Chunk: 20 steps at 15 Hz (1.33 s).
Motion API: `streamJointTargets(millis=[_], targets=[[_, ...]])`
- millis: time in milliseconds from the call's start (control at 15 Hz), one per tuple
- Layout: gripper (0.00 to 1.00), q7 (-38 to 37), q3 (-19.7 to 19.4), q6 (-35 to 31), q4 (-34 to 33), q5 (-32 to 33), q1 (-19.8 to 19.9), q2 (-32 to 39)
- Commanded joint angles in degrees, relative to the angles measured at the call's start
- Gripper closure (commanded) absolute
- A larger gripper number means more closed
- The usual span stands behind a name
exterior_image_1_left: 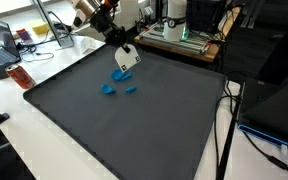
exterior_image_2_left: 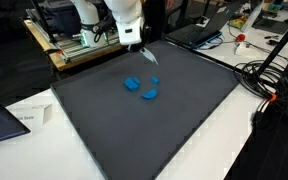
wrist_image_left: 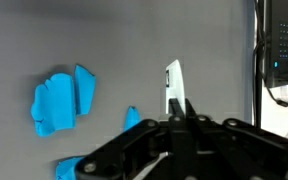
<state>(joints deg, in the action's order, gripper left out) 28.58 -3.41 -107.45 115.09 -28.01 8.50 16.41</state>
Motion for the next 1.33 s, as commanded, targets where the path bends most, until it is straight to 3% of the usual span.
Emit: streamJointTargets(millis=[0,400,1000,1267], targets=[[0.99,3.78,1.32,3.40,-3.09,-0.01,1.33,1.42],[0.99,9.22,2.33,7.53,-6.11,-1.00,1.63,3.62],[0.99,10.75,3.28,11.78,-11.29,-0.81,1.60,7.11],[0.99,10.26,3.51,9.80,-12.53,-1.92,1.49,6.88]])
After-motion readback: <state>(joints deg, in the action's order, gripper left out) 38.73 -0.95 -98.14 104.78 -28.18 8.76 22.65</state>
